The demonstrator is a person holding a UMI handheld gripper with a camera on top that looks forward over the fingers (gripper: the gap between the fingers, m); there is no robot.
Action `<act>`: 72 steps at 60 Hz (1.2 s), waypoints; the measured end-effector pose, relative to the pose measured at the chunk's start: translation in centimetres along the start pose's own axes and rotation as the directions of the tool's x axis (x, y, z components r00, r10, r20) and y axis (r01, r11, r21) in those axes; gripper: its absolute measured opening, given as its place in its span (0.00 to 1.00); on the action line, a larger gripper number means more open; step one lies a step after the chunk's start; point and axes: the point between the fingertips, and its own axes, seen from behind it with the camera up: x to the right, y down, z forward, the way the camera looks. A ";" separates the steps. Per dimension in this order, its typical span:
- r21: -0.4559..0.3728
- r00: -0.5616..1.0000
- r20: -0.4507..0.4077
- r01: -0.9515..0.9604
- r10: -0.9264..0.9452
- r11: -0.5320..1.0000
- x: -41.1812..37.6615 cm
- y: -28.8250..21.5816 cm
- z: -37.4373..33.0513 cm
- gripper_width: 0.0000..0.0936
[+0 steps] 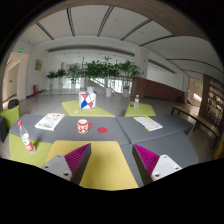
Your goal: Pour water
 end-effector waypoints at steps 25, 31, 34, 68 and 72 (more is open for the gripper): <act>0.017 0.989 0.138 0.041 -0.043 0.999 -7.3 1.9 1.8 0.92; 0.009 0.981 0.176 0.082 -0.082 0.997 -10.9 4.0 1.2 0.91; 0.002 0.973 0.212 0.089 -0.087 0.996 -13.7 5.2 0.6 0.91; -0.005 0.906 0.420 0.062 -0.054 0.998 -49.6 9.8 3.9 0.92; 0.020 0.918 0.391 0.064 -0.066 0.998 -50.8 9.1 7.6 0.91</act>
